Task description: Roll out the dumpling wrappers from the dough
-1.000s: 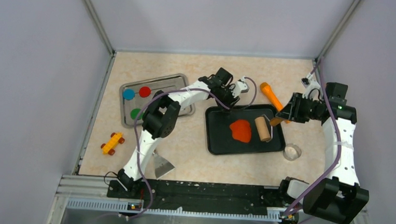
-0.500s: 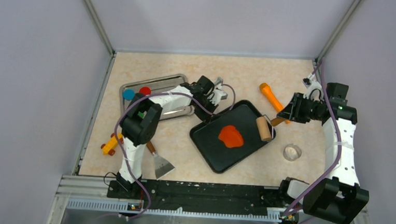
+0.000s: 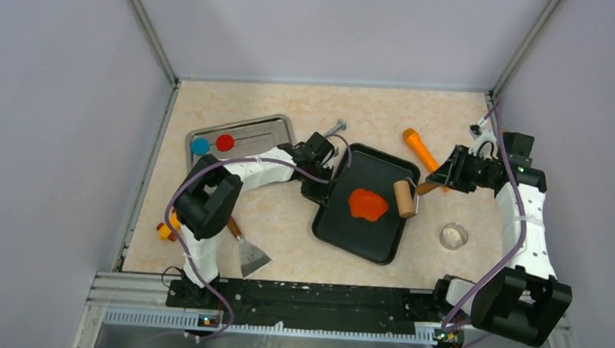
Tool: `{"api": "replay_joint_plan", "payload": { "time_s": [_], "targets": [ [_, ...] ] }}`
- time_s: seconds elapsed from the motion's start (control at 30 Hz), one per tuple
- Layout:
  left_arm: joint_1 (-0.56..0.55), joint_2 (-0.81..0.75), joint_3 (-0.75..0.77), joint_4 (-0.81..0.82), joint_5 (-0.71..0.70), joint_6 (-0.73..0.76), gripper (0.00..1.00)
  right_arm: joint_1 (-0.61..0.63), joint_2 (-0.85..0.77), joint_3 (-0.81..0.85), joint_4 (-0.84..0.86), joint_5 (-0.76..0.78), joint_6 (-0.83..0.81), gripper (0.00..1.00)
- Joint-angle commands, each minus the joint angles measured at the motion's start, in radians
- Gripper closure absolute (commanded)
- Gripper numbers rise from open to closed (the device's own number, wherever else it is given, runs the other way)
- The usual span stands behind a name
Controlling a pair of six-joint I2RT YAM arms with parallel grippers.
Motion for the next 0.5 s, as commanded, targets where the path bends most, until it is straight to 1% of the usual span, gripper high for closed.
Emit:
{"api": "replay_joint_plan", "payload": {
  "time_s": [0.0,0.03,0.07,0.1,0.17,0.23,0.27,0.33,0.37,0.4,0.43,0.47],
  "targets": [
    [-0.048,-0.001,0.035,0.051,0.005,-0.079,0.89,0.001,0.035,0.010,0.083,-0.052,0.045,1.00],
    [-0.048,-0.024,0.023,0.033,-0.017,-0.075,0.70,0.001,0.042,0.010,0.088,-0.058,0.052,1.00],
    [-0.046,-0.059,0.010,0.020,-0.027,-0.060,0.59,0.002,0.049,0.004,0.101,-0.063,0.062,1.00],
    [-0.040,-0.090,-0.008,0.016,-0.013,-0.038,0.52,0.001,0.052,-0.002,0.118,-0.063,0.077,1.00],
    [-0.024,-0.154,-0.039,0.027,0.057,0.026,0.45,0.001,0.061,-0.015,0.153,-0.068,0.114,1.00],
    [-0.023,-0.217,-0.065,0.089,0.125,0.135,0.41,0.001,0.074,-0.034,0.189,-0.087,0.159,1.00],
    [-0.022,-0.252,-0.090,0.191,0.178,0.196,0.39,0.001,0.077,-0.045,0.207,-0.096,0.182,1.00],
    [-0.031,-0.316,-0.164,0.452,0.345,0.352,0.37,0.001,0.076,-0.079,0.252,-0.116,0.223,1.00],
    [-0.043,-0.328,-0.196,0.593,0.391,0.424,0.34,0.002,0.077,-0.096,0.278,-0.122,0.244,1.00],
    [-0.065,-0.320,-0.207,0.697,0.414,0.505,0.32,0.002,0.076,-0.112,0.296,-0.127,0.258,1.00],
    [-0.085,-0.293,-0.178,0.726,0.430,0.580,0.30,0.003,0.078,-0.123,0.308,-0.130,0.270,1.00],
    [-0.103,-0.248,-0.122,0.710,0.449,0.643,0.29,0.003,0.079,-0.131,0.316,-0.136,0.279,1.00]
  ]
}}
